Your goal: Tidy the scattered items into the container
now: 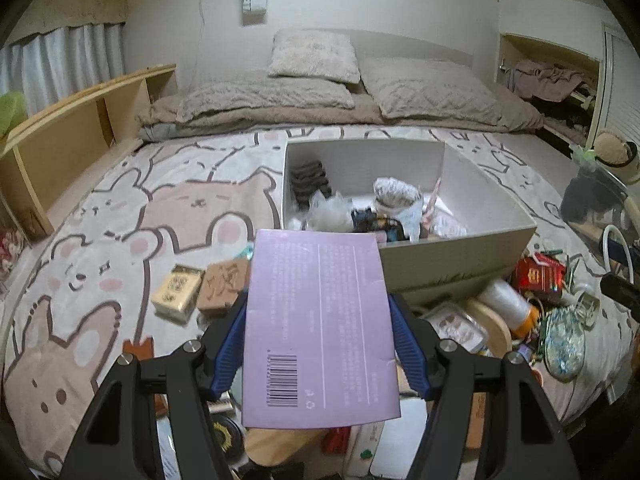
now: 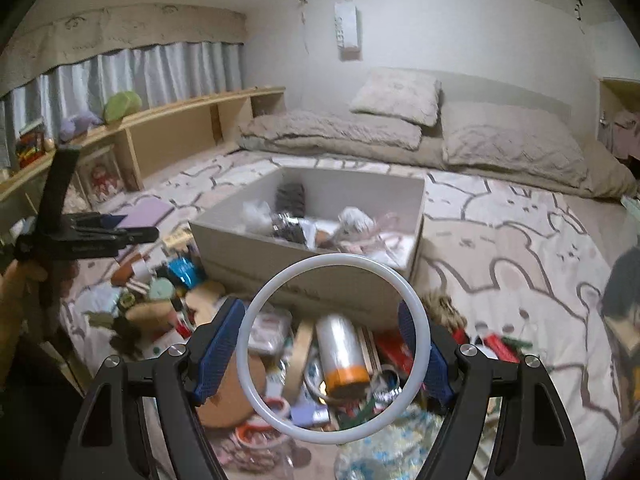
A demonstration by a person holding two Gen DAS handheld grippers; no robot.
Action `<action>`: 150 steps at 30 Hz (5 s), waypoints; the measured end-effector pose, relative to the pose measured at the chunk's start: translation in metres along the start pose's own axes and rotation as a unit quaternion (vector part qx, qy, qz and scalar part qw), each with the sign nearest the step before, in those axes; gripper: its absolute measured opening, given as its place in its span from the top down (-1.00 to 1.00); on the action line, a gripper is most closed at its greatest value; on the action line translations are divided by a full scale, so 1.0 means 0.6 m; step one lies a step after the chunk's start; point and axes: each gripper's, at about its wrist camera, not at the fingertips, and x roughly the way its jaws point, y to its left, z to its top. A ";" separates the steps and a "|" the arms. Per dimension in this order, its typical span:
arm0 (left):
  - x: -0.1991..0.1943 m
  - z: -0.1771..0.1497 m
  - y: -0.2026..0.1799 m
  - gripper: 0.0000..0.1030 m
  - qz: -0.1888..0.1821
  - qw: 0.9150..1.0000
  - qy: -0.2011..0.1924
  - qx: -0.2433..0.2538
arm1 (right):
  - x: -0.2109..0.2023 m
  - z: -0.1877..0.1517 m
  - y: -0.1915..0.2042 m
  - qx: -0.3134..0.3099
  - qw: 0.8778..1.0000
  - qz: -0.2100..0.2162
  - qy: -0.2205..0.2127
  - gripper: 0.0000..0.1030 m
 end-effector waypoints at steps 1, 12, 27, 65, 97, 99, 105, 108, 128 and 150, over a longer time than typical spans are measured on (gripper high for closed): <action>-0.002 0.007 0.000 -0.29 0.002 1.000 -0.004 0.003 | 0.001 0.007 0.000 0.000 1.000 0.003 -0.002 -0.55; 0.006 0.077 -0.009 -0.29 -0.010 0.999 -0.035 0.005 | 0.022 0.065 -0.013 0.033 0.999 0.025 -0.013 -0.55; 0.099 0.153 -0.060 -0.29 -0.070 0.996 -0.006 -0.054 | 0.046 0.120 -0.049 0.077 0.995 0.057 -0.026 -0.55; 0.309 0.179 -0.263 -0.99 -0.103 0.984 0.116 -0.088 | -0.001 0.098 -0.137 0.117 0.989 0.052 -0.075 -0.55; 0.113 0.138 -0.068 -0.99 -0.063 0.997 -0.011 -0.050 | 0.110 0.137 -0.090 0.151 0.984 0.092 -0.004 -0.55; 0.106 0.136 -0.047 -0.99 -0.061 0.996 -0.015 -0.060 | 0.130 0.140 -0.083 0.158 0.982 0.100 0.012 -0.55; 0.079 0.134 0.020 -0.99 -0.047 0.994 -0.042 -0.087 | 0.193 0.155 -0.038 0.159 0.980 0.106 0.059 -0.55; 0.066 0.135 0.054 -0.99 -0.024 0.994 -0.056 -0.096 | 0.226 0.169 -0.012 0.158 0.978 0.111 0.082 -0.55; 0.041 0.125 0.191 -0.99 -0.036 0.980 -0.088 -0.174 | 0.430 0.176 0.063 0.271 0.934 0.115 0.204 -0.55; 0.025 0.118 0.241 -0.99 -0.036 0.972 -0.105 -0.206 | 0.491 0.146 0.067 0.344 0.896 0.095 0.263 -1.00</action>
